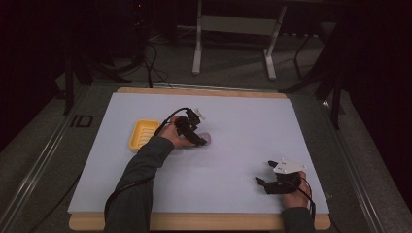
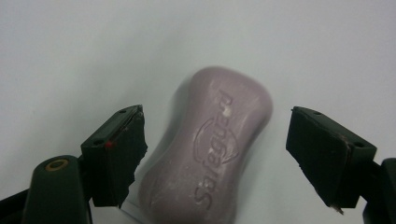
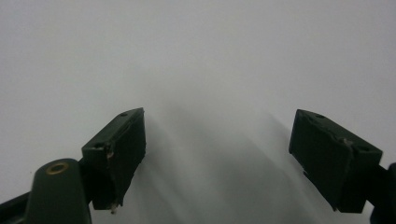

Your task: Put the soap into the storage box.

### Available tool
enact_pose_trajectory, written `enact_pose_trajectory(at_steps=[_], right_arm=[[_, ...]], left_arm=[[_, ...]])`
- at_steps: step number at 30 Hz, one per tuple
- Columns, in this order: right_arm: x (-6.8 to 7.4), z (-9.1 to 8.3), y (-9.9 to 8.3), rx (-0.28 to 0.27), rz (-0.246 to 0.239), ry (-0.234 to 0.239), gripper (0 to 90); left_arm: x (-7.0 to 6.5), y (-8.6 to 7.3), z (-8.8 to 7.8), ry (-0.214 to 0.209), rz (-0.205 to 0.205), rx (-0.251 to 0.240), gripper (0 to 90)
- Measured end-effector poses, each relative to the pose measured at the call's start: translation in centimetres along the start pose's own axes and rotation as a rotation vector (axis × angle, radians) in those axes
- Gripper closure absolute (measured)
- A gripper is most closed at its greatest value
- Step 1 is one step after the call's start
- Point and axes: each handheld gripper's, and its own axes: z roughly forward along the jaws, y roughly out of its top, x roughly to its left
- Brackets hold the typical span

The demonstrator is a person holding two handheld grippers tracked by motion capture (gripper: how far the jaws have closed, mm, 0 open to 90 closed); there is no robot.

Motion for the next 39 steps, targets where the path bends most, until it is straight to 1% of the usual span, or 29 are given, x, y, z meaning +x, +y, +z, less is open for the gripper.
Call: enact_pose_trajectory(at_steps=[2, 3, 4, 5, 7, 8, 12, 13, 15, 20, 21, 22, 23, 24, 28, 31, 32, 34, 36, 37, 39], right_arm=[[0.0, 0.0, 0.0, 0.0, 0.0, 0.0, 18.3], [0.0, 0.0, 0.0, 0.0, 0.0, 0.0, 18.3], [0.0, 0.0, 0.0, 0.0, -0.001, 0.0, 18.3], [0.0, 0.0, 0.0, -0.001, -0.001, 0.0, 18.3], [0.0, 0.0, 0.0, 0.0, -0.001, 0.001, 18.3], [0.0, 0.0, 0.0, -0.001, -0.001, 0.001, 18.3], [0.0, 0.0, 0.0, 0.0, -0.003, 0.001, 18.3], [0.0, 0.0, 0.0, 0.0, -0.004, 0.001, 18.3], [0.0, 0.0, 0.0, -0.001, -0.005, 0.0, 18.3], [0.1, 0.1, 0.0, 0.005, -0.007, -0.001, 18.3], [0.1, 0.1, 0.0, 0.006, -0.01, -0.001, 18.3], [0.1, 0.1, 0.0, 0.007, -0.01, -0.002, 18.3], [0.1, 0.1, 0.0, 0.007, -0.011, -0.002, 18.3], [0.1, 0.1, 0.0, 0.008, -0.012, -0.002, 18.3], [0.1, 0.1, 0.0, 0.01, -0.014, -0.003, 18.3], [0.1, 0.2, 0.1, 0.013, -0.015, -0.003, 18.3], [0.1, 0.2, 0.1, 0.013, -0.016, -0.003, 18.3], [0.1, 0.2, 0.1, 0.014, -0.016, -0.002, 18.3], [0.1, 0.2, 0.1, 0.015, -0.016, -0.002, 18.3], [0.1, 0.2, 0.1, 0.015, -0.015, -0.002, 18.3], [0.1, 0.2, 0.1, 0.016, -0.016, -0.002, 18.3]], left_arm=[[0.0, 0.0, 0.1, 0.006, -0.004, 0.004, 20.4], [0.1, -0.1, 0.3, 0.004, -0.014, -0.01, 20.4], [0.2, -0.1, 0.5, 0.009, -0.022, -0.012, 19.8], [0.2, -0.2, 0.6, -0.001, -0.027, -0.015, 19.5], [0.3, -0.3, 0.9, 0.003, -0.02, -0.001, 19.5], [0.4, -0.4, 1.1, -0.004, -0.026, -0.001, 19.6], [0.3, -0.5, 1.5, -0.007, -0.031, 0.009, 21.0], [0.2, -0.6, 1.5, -0.011, -0.019, 0.02, 22.5], [0.1, -0.7, 1.4, -0.002, -0.001, 0.028, 25.5], [-0.2, -0.8, 1.4, 0.002, 0.005, 0.039, 30.3], [-0.4, -0.7, 1.3, 0.01, 0.016, 0.057, 31.2], [-0.6, -0.7, 1.3, 0.006, 0.025, 0.065, 31.6], [-0.7, -0.6, 1.2, 0.011, 0.034, 0.076, 33.2], [-0.7, -0.6, 1.1, 0.009, 0.042, 0.087, 35.9], [-0.6, -0.3, 0.9, -0.021, 0.031, 0.111, 44.8], [-0.6, 0.1, 1.0, -0.021, 0.038, 0.135, 45.3], [-0.7, 0.2, 1.1, -0.018, 0.035, 0.133, 45.5], [-0.8, 0.6, 1.3, -0.011, 0.035, 0.135, 42.9], [-0.9, 1.0, 1.6, -0.001, 0.038, 0.149, 41.1], [-1.0, 1.2, 1.7, 0.012, 0.045, 0.163, 41.0], [-1.0, 1.2, 1.7, 0.012, 0.045, 0.163, 41.9]])
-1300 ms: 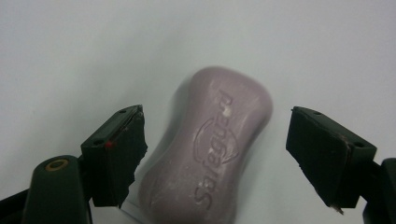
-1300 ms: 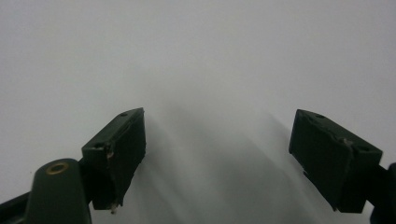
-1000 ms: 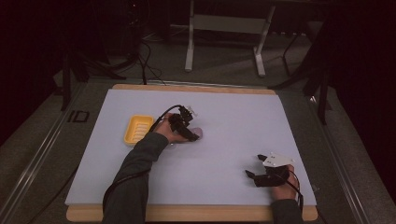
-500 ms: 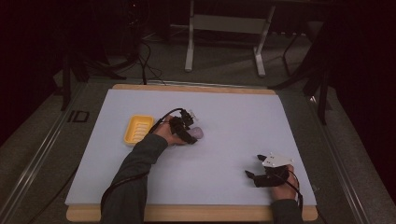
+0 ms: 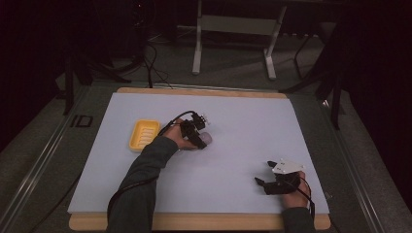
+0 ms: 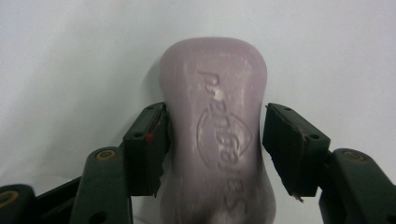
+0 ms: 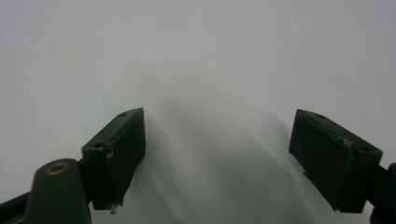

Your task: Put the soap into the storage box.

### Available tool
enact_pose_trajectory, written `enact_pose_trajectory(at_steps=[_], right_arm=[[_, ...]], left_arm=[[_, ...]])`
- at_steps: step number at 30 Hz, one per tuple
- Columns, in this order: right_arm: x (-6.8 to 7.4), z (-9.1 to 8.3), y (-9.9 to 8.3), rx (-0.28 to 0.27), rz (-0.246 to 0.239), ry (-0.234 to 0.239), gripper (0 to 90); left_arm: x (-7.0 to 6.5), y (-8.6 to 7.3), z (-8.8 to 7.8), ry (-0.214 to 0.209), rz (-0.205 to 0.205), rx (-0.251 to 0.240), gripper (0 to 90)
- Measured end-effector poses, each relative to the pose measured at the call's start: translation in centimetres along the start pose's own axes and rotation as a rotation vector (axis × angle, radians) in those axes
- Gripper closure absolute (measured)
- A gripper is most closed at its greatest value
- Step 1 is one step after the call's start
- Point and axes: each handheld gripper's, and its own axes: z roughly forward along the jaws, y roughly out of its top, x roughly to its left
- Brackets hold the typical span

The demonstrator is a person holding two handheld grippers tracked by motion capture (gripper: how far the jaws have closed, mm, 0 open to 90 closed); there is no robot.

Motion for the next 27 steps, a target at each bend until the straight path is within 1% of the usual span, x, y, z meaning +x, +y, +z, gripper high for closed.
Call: enact_pose_trajectory(at_steps=[1, 2, 3, 4, 6, 7, 9, 10, 12, 18, 21, 22, 23, 24, 27], right_arm=[[0.0, 0.0, 0.0, 0.001, -0.001, 0.0, 18.3], [0.0, 0.0, 0.0, 0.001, -0.001, 0.001, 18.3], [0.0, 0.0, 0.0, 0.001, 0.0, 0.001, 18.3], [0.0, 0.0, 0.0, 0.001, 0.001, 0.002, 18.3], [0.0, 0.0, 0.0, 0.001, 0.0, 0.001, 18.4], [0.0, 0.0, 0.0, 0.001, 0.002, 0.002, 18.3], [0.0, 0.0, 0.0, 0.001, 0.001, 0.002, 18.3], [0.0, 0.0, 0.0, 0.001, 0.001, 0.002, 18.3], [0.0, 0.0, 0.0, 0.001, 0.001, 0.002, 18.3], [0.0, 0.0, 0.0, 0.001, 0.002, 0.002, 18.3], [0.0, 0.0, 0.0, 0.001, 0.0, 0.001, 18.3], [0.0, 0.0, 0.0, 0.002, -0.001, 0.001, 18.4], [0.0, 0.0, 0.0, 0.001, 0.0, 0.001, 18.3], [0.0, 0.0, 0.0, 0.001, 0.0, 0.002, 18.3], [0.0, 0.0, 0.0, 0.002, 0.002, 0.003, 18.4]], left_arm=[[-0.1, 0.4, 0.0, 0.019, -0.001, 0.031, 45.2], [-0.1, 0.6, 0.0, 0.021, 0.0, 0.044, 45.7], [-0.2, 0.9, 0.0, 0.027, -0.002, 0.069, 46.1], [-0.2, 1.0, 0.0, 0.027, -0.001, 0.083, 46.3], [-0.2, 1.1, 0.0, 0.028, -0.008, 0.093, 46.6], [-0.3, 1.3, 0.0, 0.025, -0.015, 0.121, 47.4], [-0.4, 1.6, 0.0, 0.03, -0.006, 0.155, 48.4], [-0.4, 1.6, 0.0, 0.03, -0.006, 0.155, 48.4], [-0.6, 1.8, 0.0, 0.033, -0.008, 0.181, 48.3], [-0.5, 1.8, 0.1, 0.03, -0.006, 0.187, 48.2], [-0.6, 2.2, 0.2, 0.032, -0.001, 0.216, 48.1], [-0.6, 2.2, 0.2, 0.032, -0.001, 0.216, 48.2], [-0.5, 2.4, 0.2, 0.032, -0.002, 0.232, 48.1], [-0.6, 2.5, 0.3, 0.035, -0.009, 0.238, 48.1], [-0.6, 2.7, 0.3, 0.04, -0.006, 0.249, 48.2]])
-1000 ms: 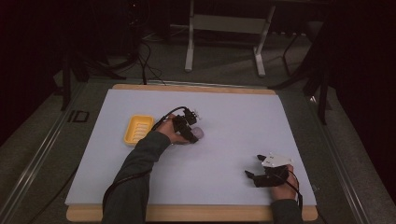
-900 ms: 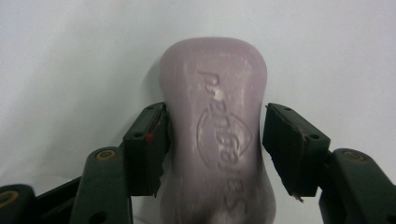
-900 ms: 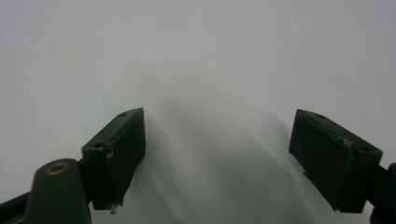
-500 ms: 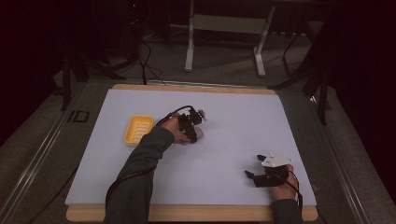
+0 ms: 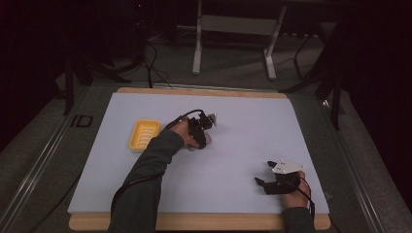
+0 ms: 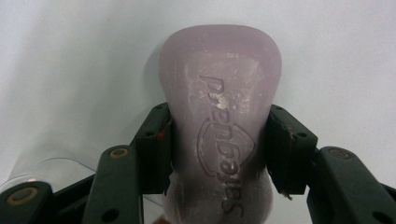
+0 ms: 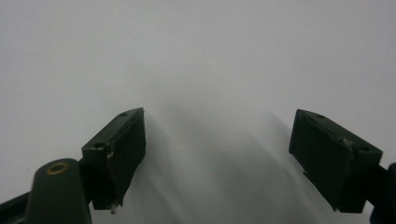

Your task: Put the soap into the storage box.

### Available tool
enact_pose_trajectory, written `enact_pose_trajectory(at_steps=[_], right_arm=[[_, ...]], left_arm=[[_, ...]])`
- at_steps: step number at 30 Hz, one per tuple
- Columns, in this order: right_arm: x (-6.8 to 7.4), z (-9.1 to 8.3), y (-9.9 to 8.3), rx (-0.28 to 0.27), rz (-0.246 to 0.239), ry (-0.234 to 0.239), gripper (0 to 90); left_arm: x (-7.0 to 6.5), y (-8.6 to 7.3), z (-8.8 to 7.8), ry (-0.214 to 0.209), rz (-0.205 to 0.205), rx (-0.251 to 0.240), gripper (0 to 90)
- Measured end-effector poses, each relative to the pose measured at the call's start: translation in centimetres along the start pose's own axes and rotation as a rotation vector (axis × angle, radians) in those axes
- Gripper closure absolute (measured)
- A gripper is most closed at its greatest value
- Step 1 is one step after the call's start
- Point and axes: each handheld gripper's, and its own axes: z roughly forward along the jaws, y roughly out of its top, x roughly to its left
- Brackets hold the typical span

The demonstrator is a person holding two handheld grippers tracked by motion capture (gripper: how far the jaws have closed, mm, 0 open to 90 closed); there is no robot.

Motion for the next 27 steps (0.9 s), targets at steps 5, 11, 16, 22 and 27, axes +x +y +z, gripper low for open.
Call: enact_pose_trajectory(at_steps=[5, 11, 16, 22, 27], right_arm=[[0.0, 0.0, 0.0, 0.0, 0.0, -0.001, 18.3], [0.0, 0.0, 0.0, 0.0, 0.001, 0.0, 18.3], [0.0, 0.0, 0.0, -0.002, -0.003, -0.004, 18.3], [0.1, -0.1, 0.0, -0.001, -0.007, -0.007, 18.5], [0.1, -0.1, 0.0, -0.008, 0.001, -0.008, 21.6]], left_arm=[[-0.1, -0.2, 0.0, 0.002, -0.01, -0.018, 49.6], [-0.2, -0.1, -0.1, 0.001, 0.0, -0.011, 49.9], [-0.1, -0.3, -0.2, -0.045, -0.004, -0.036, 50.0], [-0.2, -0.4, -0.6, -0.044, -0.004, -0.05, 50.0], [-0.5, -0.6, -1.0, -0.049, -0.005, -0.063, 50.0]])
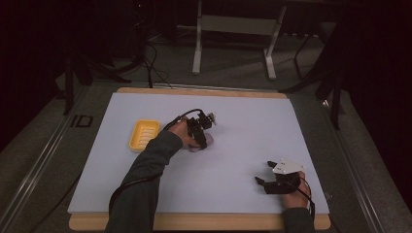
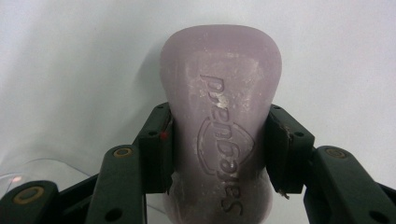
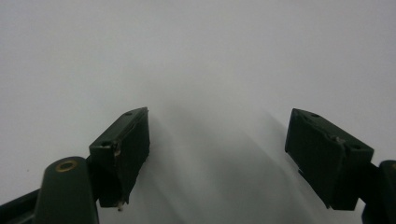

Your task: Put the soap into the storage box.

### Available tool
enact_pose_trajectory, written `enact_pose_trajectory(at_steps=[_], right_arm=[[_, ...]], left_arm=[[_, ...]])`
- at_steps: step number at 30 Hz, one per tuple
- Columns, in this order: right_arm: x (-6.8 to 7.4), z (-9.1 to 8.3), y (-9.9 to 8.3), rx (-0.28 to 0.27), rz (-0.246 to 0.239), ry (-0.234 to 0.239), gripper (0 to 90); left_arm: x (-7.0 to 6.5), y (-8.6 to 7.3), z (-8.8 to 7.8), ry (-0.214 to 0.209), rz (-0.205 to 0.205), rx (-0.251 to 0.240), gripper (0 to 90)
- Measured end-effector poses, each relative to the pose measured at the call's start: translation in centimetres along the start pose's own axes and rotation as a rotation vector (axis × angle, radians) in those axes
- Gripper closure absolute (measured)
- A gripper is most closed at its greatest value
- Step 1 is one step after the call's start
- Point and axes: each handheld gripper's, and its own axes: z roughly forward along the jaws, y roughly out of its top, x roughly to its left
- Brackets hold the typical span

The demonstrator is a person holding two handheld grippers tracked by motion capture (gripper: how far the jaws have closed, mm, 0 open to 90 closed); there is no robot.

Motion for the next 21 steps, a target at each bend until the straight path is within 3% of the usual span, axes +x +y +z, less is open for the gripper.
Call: enact_pose_trajectory(at_steps=[11, 21], right_arm=[[0.0, 0.0, 0.0, 0.002, -0.004, -0.004, 20.1], [0.1, 0.0, 0.0, 0.002, -0.009, -0.011, 19.7]], left_arm=[[-0.5, -0.5, -0.9, 0.003, 0.022, -0.003, 50.0], [-0.5, -1.4, -2.7, 0.038, -0.013, -0.047, 50.0]])
